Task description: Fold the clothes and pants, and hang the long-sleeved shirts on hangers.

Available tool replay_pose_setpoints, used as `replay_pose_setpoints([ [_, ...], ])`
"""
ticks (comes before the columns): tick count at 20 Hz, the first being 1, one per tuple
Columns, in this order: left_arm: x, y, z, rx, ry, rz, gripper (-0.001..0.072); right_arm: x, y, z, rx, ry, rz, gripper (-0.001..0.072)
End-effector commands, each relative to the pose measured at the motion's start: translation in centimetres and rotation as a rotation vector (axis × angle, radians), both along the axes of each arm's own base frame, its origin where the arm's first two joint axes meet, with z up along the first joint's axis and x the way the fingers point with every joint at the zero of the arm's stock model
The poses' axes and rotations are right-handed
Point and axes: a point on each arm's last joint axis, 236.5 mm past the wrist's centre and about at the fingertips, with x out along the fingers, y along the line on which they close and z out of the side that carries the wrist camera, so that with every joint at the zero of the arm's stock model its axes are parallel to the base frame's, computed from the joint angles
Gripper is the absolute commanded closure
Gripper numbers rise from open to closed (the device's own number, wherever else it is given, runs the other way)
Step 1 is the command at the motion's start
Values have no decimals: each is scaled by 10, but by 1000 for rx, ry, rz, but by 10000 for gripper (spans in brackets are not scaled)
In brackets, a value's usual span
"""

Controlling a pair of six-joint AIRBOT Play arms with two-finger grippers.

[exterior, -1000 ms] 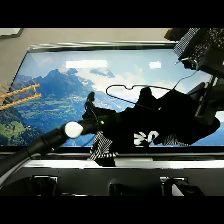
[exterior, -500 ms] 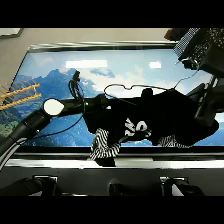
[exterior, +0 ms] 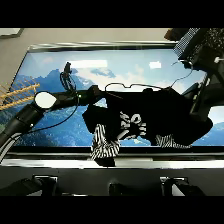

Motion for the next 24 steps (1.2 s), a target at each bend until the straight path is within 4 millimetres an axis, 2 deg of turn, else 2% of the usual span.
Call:
replay_pose_setpoints([
  [1, 10, 4, 10, 3, -35, 10, 691, 11, -2, -8, 1, 17, -8, 689],
  [5, 14, 3, 22, -8, -58, 10, 691, 28, -8, -21, -7, 36, -30, 689],
  [7, 14, 2, 25, -10, -62, 9, 691, 34, -11, -31, -79, 36, -28, 689],
  [9, 14, 2, 26, -12, -64, 9, 691, 40, 1, -41, -124, 47, -13, 689],
  [12, 17, 2, 36, -5, -95, 7, 691, 46, 7, -56, -231, 67, -13, 689],
  [16, 25, 3, 74, 0, -196, 8, 691, 44, 45, -63, -235, 64, 57, 689],
  [19, 22, -2, 107, -24, -245, -18, 691, 65, 65, -61, -200, 4, -4, 689],
  [20, 17, -5, 113, -27, -249, -36, 691, 72, 71, -57, -177, -22, -21, 689],
  [22, 10, -12, 112, -50, -202, -46, 691, 80, 85, -48, -124, -66, -55, 689],
  [24, 5, -17, 114, -50, -206, -58, 691, 73, 91, -51, -136, -50, -35, 690],
])
